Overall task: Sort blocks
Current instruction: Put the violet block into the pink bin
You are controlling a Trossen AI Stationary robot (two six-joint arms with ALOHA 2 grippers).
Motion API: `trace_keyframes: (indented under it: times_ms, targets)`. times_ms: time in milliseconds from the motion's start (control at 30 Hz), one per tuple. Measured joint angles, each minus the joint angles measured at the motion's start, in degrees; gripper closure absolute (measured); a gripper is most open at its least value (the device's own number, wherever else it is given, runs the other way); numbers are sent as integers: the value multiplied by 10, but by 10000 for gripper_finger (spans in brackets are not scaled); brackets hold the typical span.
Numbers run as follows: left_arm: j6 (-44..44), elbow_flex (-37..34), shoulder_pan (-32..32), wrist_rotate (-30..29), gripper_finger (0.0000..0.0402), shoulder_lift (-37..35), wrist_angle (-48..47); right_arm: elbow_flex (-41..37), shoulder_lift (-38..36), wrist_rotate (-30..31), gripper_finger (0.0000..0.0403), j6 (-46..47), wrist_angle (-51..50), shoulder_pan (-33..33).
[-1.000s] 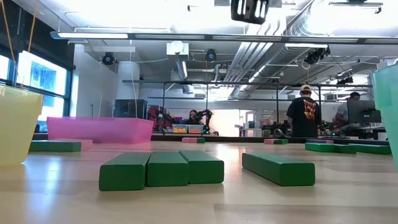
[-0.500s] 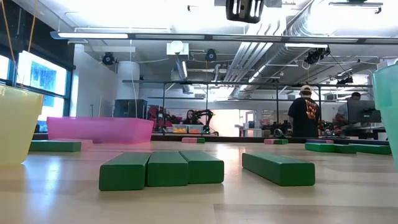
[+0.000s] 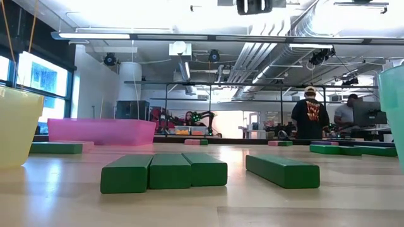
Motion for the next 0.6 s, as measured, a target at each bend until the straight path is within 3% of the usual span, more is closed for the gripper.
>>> trace_keyframes:
  times_ms: [133, 300, 367, 433, 533, 600]
  targets:
    - [-107, 0, 20, -136, 375, -75, -171, 0, -40, -17, 228, -31, -16, -19]
    - [-389, -19, 134, -249, 376, -207, -431, 1, -107, 86, 228, -94, -79, -14]
    - [-521, -38, 213, -236, 376, -250, -522, 1, -128, 160, 227, -112, -109, -5]
    - [-603, -50, 307, -167, 376, -277, -564, 1, -144, 237, 227, -120, -133, 5]
    - [-635, -64, 436, -59, 376, -280, -579, 1, -157, 311, 227, -124, -158, 20]
    - [-615, -64, 507, -27, 376, -264, -565, 1, -157, 334, 227, -124, -167, 28]
